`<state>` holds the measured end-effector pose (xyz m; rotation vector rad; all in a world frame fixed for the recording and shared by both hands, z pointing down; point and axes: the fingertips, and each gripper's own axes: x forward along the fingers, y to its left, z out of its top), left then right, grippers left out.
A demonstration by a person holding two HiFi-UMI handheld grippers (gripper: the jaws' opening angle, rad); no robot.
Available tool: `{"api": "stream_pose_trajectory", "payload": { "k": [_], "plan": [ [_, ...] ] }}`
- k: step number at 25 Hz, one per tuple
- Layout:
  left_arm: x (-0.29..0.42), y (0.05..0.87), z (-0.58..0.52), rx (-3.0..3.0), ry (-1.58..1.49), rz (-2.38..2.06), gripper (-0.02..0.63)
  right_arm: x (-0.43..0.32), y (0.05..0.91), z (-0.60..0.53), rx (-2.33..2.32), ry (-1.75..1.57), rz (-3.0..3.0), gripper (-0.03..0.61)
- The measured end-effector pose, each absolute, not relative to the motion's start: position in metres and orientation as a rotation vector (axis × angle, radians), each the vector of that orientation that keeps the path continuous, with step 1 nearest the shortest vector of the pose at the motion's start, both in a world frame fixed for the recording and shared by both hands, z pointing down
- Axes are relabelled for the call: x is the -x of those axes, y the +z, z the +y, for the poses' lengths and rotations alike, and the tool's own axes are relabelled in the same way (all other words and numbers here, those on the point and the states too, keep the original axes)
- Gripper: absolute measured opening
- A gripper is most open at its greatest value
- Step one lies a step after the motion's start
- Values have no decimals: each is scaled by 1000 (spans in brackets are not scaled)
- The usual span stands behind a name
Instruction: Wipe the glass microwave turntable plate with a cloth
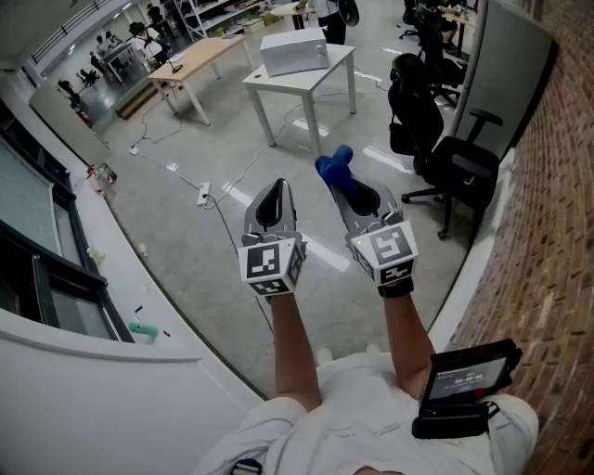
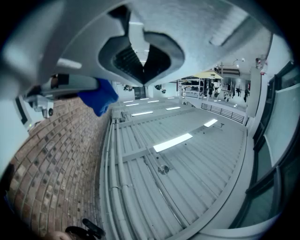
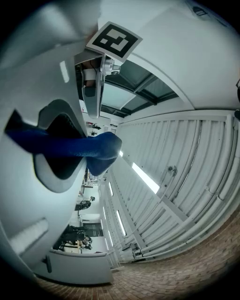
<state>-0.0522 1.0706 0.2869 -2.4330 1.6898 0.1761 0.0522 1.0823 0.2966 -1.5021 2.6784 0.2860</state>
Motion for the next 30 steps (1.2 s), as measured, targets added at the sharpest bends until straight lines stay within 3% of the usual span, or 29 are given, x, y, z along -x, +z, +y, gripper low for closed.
{"api": "stream_pose_trajectory", "payload": {
  "k": [13,30],
  "plan": [
    [65,294,1069,2456,172,1694,3,-47,312,1074,1581,154,2707,63],
    [128,279,1065,2466,228,1633,3,25,299,1072,1619,208,2692,63]
  ]
}}
